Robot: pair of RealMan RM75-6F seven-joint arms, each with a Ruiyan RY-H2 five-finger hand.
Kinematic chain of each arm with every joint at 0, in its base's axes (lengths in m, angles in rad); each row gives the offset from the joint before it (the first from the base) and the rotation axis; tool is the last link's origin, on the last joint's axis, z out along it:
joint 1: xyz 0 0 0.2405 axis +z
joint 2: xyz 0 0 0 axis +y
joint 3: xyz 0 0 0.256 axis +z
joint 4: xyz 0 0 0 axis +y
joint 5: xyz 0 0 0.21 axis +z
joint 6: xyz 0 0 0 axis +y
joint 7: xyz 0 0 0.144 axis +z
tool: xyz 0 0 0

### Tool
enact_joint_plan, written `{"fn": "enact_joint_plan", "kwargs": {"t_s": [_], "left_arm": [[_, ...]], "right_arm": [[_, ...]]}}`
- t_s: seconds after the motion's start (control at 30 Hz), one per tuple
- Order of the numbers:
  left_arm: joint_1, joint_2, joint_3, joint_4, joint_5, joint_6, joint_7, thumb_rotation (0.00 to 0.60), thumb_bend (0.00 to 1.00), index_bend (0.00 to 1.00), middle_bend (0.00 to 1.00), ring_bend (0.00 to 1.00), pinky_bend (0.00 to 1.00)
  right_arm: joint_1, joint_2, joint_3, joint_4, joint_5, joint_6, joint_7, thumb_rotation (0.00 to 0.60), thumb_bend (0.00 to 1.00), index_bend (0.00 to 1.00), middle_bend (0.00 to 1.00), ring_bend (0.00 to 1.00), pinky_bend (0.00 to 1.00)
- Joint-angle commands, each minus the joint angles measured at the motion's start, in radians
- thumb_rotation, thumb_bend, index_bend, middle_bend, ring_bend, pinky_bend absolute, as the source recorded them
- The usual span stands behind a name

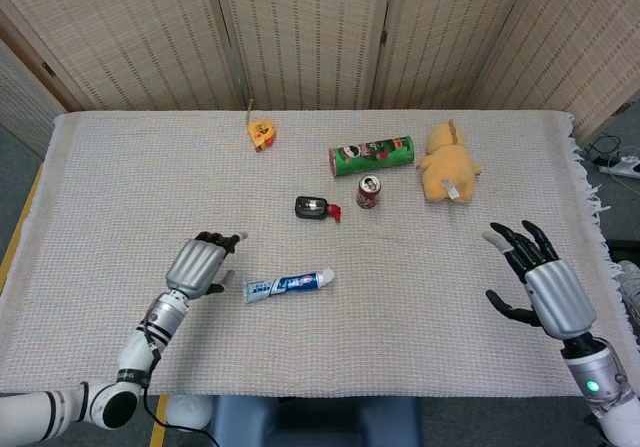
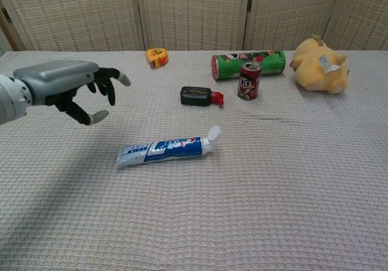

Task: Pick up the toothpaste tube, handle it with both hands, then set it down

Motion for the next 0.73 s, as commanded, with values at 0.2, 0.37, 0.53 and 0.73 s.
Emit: {"fn": "enact_joint_plan", "kwargs": {"t_s": [0.2,0.37,0.53,0.73], "left_arm": [[0.206,0.207,0.043,-0.089,0.092,0.207,-0.2,0.6,0.49,0.2,0.39,0.28,0.26],[0.304,0.248,0.086,-0.091,0.177,0.326,-0.235,0.6,0.49,0.22,0.39,0.28,0.25],[0.395,0.25,0.136,-0.068,0.266,0.436,-0.228,0.6,0.49,0.24,0.39,0.29,0.23],[0.478,0.279,0.172,-0.095,0.291,0.492,-0.213,0.6,0.49,0.25,0.39,0.28,0.21]], "right_arm": [[-0.056,0.048,-0.02,0.01,0.023,0.03,0.058,0.586,0.36,0.14,0.12,0.15,0.0],[-0.082,0.061,-0.036,0.019,0.029,0.029,0.092,0.585,0.36,0.16,0.13,0.15,0.0],[-0.119,0.047,-0.055,0.045,0.013,0.063,0.156,0.585,0.36,0.17,0.13,0.14,0.0],[-0.17,0.016,-0.069,0.086,0.008,0.112,0.181,0.585,0.36,0.18,0.13,0.13,0.0]]}}
